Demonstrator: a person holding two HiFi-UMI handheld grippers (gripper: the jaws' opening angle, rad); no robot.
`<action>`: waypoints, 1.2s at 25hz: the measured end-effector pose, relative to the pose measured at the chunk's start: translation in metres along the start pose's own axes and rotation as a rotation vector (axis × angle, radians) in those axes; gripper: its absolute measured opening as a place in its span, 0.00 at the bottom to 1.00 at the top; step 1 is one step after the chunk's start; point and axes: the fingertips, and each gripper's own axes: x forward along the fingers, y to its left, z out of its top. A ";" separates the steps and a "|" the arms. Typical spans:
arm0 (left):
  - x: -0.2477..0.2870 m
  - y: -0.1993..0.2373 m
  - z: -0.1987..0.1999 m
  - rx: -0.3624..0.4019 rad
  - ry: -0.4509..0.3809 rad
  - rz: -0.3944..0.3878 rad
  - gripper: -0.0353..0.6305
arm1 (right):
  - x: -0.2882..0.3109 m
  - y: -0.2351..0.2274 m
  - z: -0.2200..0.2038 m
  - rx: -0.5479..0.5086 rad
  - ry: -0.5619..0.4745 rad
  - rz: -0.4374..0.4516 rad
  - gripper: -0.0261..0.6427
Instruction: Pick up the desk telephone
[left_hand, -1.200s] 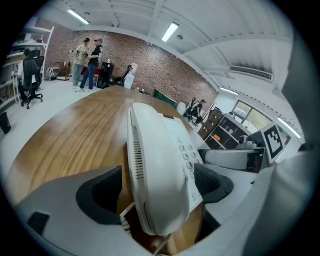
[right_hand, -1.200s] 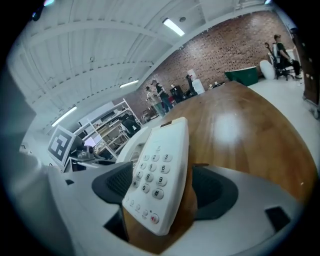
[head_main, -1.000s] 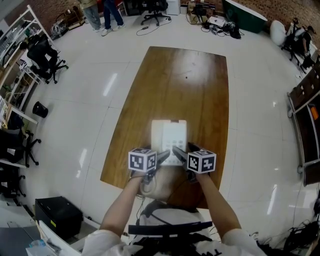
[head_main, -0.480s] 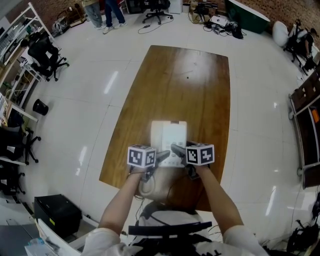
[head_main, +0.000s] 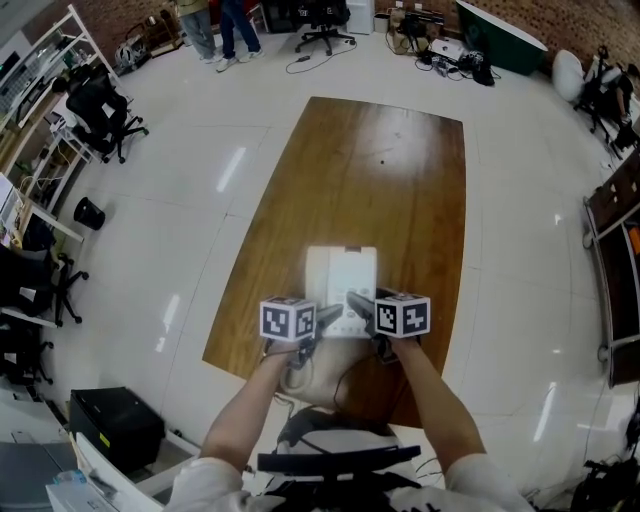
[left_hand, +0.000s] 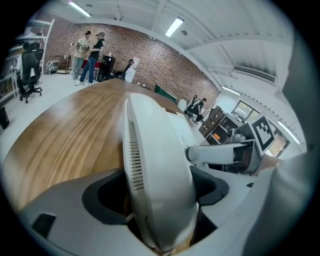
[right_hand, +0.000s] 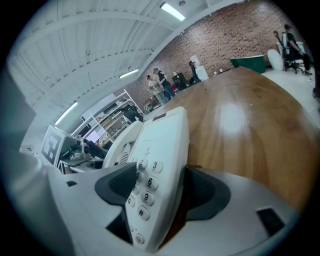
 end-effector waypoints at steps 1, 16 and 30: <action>-0.002 0.000 0.000 -0.002 -0.009 0.005 0.63 | -0.001 0.001 0.000 0.000 -0.008 0.002 0.51; -0.031 -0.019 0.021 0.049 -0.144 0.011 0.62 | -0.031 0.023 0.023 -0.090 -0.138 -0.007 0.50; -0.083 -0.060 0.060 0.185 -0.259 -0.017 0.62 | -0.085 0.069 0.054 -0.205 -0.290 -0.042 0.50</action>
